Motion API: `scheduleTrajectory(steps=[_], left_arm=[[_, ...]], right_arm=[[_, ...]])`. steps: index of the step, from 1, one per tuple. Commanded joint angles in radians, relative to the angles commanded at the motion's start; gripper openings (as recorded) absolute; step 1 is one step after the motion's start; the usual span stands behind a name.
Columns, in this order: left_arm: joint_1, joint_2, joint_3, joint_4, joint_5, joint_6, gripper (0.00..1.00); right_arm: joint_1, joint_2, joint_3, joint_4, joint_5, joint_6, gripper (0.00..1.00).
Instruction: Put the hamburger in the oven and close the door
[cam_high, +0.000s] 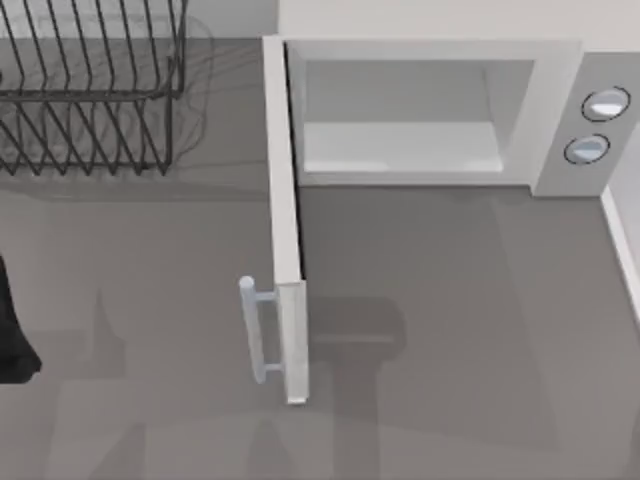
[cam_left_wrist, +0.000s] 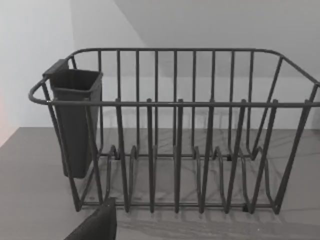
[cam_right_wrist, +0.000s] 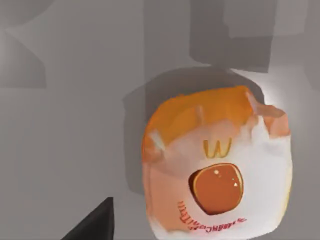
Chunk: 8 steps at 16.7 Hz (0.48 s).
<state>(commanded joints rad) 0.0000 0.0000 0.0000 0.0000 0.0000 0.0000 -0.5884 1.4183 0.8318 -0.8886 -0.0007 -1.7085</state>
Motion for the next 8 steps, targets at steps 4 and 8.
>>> scheduleTrajectory(steps=[4,8], left_arm=[[0.000,0.000,0.000,0.000,0.000,0.000,1.00],[0.000,0.000,0.000,0.000,0.000,0.000,1.00]], right_arm=[[-0.045,0.097,0.071,-0.058,-0.001,-0.124,1.00],[-0.047,0.102,0.075,-0.061,-0.001,-0.130,1.00]])
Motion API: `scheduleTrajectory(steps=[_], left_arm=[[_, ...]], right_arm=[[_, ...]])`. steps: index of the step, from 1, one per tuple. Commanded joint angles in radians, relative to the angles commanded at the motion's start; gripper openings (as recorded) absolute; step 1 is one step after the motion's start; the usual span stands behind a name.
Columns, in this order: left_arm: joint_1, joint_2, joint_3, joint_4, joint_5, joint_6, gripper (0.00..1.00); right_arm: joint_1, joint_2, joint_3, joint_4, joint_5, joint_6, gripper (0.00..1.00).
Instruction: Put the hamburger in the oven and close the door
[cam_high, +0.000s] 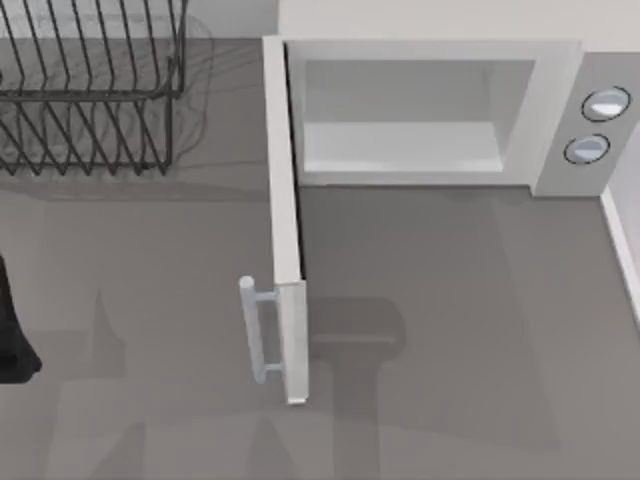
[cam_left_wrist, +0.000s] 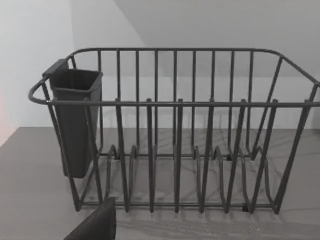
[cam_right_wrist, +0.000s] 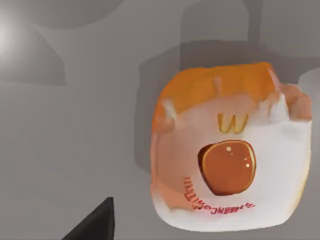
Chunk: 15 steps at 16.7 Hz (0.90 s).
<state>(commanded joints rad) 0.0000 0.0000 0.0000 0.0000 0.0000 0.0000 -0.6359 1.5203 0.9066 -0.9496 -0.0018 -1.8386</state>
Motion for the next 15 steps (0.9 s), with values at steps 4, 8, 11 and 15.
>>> scheduleTrajectory(steps=[4,8,11,15], left_arm=[[0.000,0.000,0.000,0.000,0.000,0.000,1.00],[0.000,0.000,0.000,0.000,0.000,0.000,1.00],[0.000,0.000,0.000,0.000,0.000,0.000,1.00],[0.000,0.000,0.000,0.000,0.000,0.000,1.00]], right_arm=[[0.003,0.020,-0.026,0.042,0.000,0.005,1.00],[0.003,0.106,-0.105,0.220,0.000,0.006,1.00],[0.003,0.168,-0.163,0.338,0.000,0.007,1.00],[0.003,0.186,-0.178,0.364,0.000,0.006,1.00]])
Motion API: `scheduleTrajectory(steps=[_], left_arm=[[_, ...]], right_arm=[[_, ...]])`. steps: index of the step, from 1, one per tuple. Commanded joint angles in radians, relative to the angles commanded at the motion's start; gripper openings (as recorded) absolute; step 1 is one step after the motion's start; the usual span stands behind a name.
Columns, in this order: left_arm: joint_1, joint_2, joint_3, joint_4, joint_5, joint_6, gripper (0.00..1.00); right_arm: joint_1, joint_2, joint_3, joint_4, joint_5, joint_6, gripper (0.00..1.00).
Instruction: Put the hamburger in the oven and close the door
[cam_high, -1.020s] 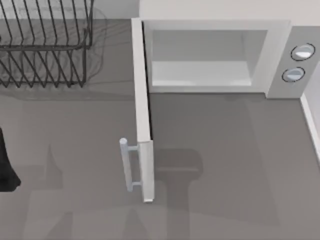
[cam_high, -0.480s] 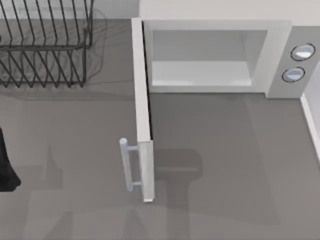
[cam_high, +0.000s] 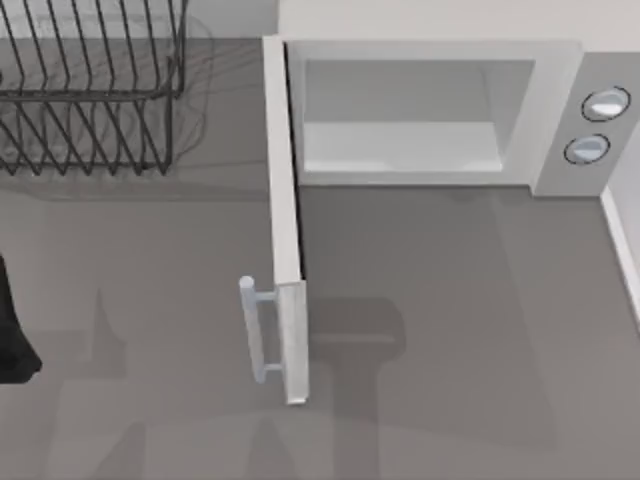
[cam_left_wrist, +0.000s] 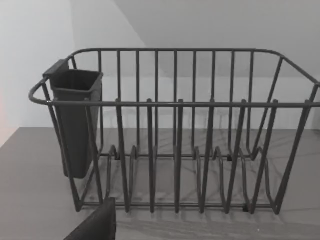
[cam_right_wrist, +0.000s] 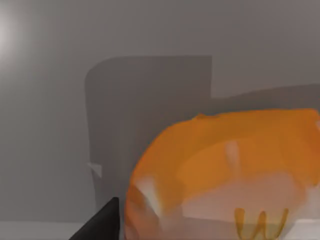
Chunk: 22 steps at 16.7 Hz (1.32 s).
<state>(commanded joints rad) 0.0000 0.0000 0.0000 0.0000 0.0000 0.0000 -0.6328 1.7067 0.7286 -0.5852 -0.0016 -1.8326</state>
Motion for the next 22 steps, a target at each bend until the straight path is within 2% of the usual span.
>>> scheduleTrajectory(steps=[1,14,22], left_arm=[[0.000,0.000,0.000,0.000,0.000,0.000,1.00],[0.000,0.000,0.000,0.000,0.000,0.000,1.00],[0.000,0.000,0.000,0.000,0.000,0.000,1.00]], right_arm=[[0.000,0.000,0.000,0.000,0.000,0.000,1.00],[0.000,0.000,0.000,0.000,0.000,0.000,0.02],[0.000,0.000,0.000,0.000,0.000,0.000,0.00]])
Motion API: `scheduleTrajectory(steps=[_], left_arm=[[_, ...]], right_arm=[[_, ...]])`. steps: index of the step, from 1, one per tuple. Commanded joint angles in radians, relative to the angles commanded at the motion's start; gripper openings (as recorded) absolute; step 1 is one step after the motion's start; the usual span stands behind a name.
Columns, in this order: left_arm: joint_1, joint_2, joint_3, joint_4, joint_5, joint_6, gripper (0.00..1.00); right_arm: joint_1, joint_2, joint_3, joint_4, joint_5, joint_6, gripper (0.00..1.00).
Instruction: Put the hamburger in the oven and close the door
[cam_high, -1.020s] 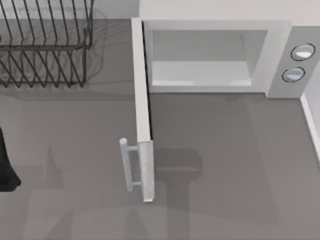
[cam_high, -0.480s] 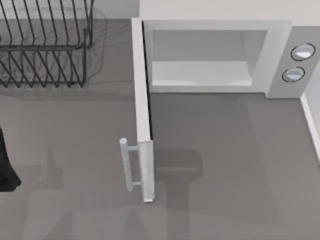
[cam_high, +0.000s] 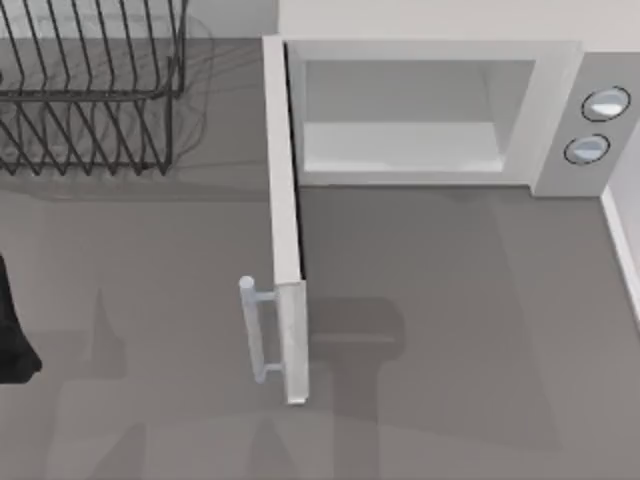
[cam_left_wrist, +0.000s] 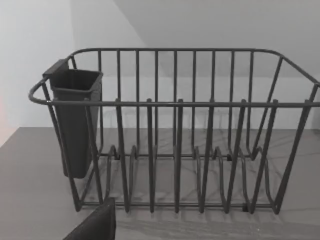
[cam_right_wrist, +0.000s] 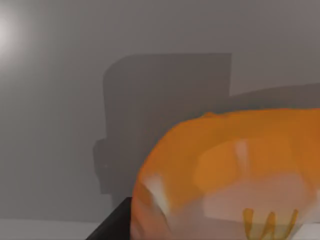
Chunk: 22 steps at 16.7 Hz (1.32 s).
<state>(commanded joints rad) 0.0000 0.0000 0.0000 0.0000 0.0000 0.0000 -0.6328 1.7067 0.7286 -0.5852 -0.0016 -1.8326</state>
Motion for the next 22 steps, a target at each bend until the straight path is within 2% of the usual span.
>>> scheduleTrajectory(steps=[1,5,12,19,22], left_arm=[[0.000,0.000,0.000,0.000,0.000,0.000,1.00],[0.000,0.000,0.000,0.000,0.000,0.000,1.00],[0.000,0.000,0.000,0.000,0.000,0.000,1.00],[0.000,0.000,0.000,0.000,0.000,0.000,1.00],[0.000,0.000,0.000,0.000,0.000,0.000,1.00]], right_arm=[[0.007,-0.071,0.036,-0.092,0.021,0.032,0.00],[0.003,-0.097,0.091,-0.167,0.021,0.024,0.00],[0.002,-0.219,0.285,-0.502,0.021,0.021,0.00],[0.010,-0.229,0.306,-0.519,0.025,0.037,0.00],[0.074,-0.183,0.324,-0.440,0.058,0.128,0.00]])
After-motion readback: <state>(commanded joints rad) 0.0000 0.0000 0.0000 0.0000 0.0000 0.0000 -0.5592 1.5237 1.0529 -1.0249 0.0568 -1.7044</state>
